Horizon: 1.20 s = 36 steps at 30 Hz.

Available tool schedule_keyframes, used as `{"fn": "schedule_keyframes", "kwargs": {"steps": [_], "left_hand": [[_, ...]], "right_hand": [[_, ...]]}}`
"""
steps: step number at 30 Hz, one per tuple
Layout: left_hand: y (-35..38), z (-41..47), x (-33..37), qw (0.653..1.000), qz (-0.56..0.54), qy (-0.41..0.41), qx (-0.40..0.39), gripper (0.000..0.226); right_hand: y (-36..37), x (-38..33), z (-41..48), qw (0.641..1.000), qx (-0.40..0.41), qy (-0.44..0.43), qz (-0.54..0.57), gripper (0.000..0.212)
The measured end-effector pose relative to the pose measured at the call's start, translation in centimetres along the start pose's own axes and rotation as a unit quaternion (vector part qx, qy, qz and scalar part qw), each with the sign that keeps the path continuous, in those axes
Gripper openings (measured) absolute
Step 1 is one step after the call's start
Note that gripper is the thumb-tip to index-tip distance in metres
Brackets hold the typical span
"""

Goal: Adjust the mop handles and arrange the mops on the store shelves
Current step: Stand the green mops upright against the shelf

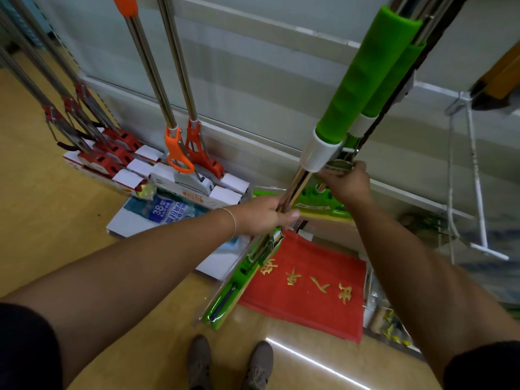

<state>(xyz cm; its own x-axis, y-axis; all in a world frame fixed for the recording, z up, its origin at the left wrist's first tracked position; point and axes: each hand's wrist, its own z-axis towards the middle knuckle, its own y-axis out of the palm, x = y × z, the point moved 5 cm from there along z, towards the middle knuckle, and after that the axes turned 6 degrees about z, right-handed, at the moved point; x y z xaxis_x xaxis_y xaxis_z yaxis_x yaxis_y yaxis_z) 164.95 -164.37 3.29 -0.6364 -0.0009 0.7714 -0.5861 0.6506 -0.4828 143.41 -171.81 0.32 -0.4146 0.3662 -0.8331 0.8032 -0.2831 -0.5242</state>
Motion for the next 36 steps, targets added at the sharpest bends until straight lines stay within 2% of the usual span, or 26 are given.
{"fn": "schedule_keyframes", "kwargs": {"steps": [3, 6, 9, 11, 12, 14, 15, 17, 18, 21, 26, 32, 34, 36], "left_hand": [[0.3, 0.6, 0.4, 1.0, 0.004, 0.001, -0.005, 0.027], [0.7, 1.0, 0.8, 1.0, 0.022, 0.01, -0.016, 0.03], [1.1, 1.3, 1.2, 1.0, 0.015, 0.013, -0.02, 0.038], [1.5, 1.6, 1.6, 0.999, 0.015, 0.017, -0.024, 0.039], [1.6, 1.8, 1.8, 0.999, 0.016, 0.019, -0.024, 0.038], [1.8, 2.1, 2.0, 0.999, 0.016, 0.024, -0.023, 0.035], [1.9, 2.2, 2.1, 0.999, 0.019, 0.024, -0.023, 0.033], [2.2, 2.5, 2.1, 0.999, 0.02, 0.024, -0.027, 0.03], [2.3, 2.7, 2.1, 0.999, 0.018, 0.026, -0.027, 0.028], [2.4, 3.1, 1.8, 0.999, 0.014, 0.032, -0.02, 0.02], [2.3, 3.5, 2.1, 0.999, 0.023, 0.039, 0.022, 0.012], [2.0, 3.9, 3.1, 0.989, -0.021, 0.075, 0.127, 0.026], [2.1, 4.1, 3.2, 0.984, -0.053, 0.079, 0.15, 0.032], [2.3, 4.3, 3.6, 0.977, -0.102, 0.083, 0.167, 0.032]], "right_hand": [[-0.2, 1.2, -0.9, 1.0, -0.009, 0.008, 0.007, 0.082], [-0.5, 3.0, -2.0, 0.998, 0.01, 0.053, -0.021, 0.083], [-0.6, 4.7, -4.1, 0.994, -0.001, 0.069, -0.09, 0.054], [0.4, 5.5, -5.3, 0.986, -0.088, 0.027, -0.142, 0.038], [1.4, 5.8, -6.0, 0.972, -0.169, 0.003, -0.162, 0.041], [3.4, 6.2, -7.9, 0.927, -0.335, -0.037, -0.167, 0.064], [4.2, 6.5, -8.8, 0.906, -0.389, -0.047, -0.161, 0.076], [5.3, 6.8, -9.9, 0.891, -0.429, -0.071, -0.132, 0.093], [5.6, 6.7, -10.3, 0.892, -0.43, -0.086, -0.109, 0.093], [6.0, 6.5, -10.4, 0.907, -0.397, -0.131, -0.049, 0.074], [5.6, 6.9, -9.8, 0.922, -0.341, -0.162, -0.089, 0.067], [4.5, 7.7, -9.0, 0.94, -0.294, -0.146, -0.095, 0.054], [4.1, 8.2, -8.9, 0.951, -0.262, -0.129, -0.103, 0.041], [3.6, 8.5, -8.9, 0.962, -0.219, -0.118, -0.116, 0.042]]}}
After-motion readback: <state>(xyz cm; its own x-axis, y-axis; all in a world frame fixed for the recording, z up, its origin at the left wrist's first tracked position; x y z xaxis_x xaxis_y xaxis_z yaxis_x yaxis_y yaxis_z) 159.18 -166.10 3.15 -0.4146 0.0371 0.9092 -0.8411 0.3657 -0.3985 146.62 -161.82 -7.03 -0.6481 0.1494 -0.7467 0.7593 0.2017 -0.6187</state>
